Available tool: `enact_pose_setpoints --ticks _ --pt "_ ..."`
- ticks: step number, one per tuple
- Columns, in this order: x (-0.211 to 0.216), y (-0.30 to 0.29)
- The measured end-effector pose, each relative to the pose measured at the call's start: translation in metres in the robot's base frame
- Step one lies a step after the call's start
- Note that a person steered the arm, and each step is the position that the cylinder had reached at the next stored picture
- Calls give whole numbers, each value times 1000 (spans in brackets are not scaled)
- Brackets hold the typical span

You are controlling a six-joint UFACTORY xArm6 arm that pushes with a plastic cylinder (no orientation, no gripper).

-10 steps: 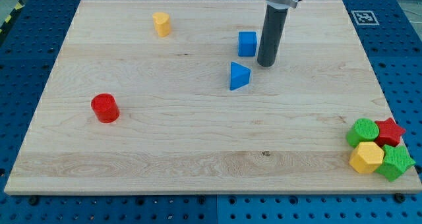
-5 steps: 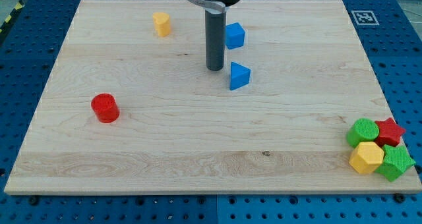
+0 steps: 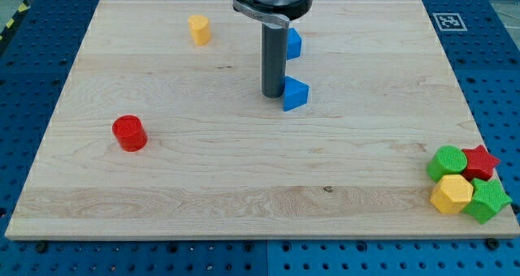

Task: Place the blue triangle diagonally on the bottom right side of the blue cube

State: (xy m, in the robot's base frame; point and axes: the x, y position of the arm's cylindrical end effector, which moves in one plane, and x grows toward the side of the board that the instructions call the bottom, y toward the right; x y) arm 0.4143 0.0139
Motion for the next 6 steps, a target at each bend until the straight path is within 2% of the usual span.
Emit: enact_pose_setpoints --ticks 2,6 --pt "11 23" --pt "1 53"
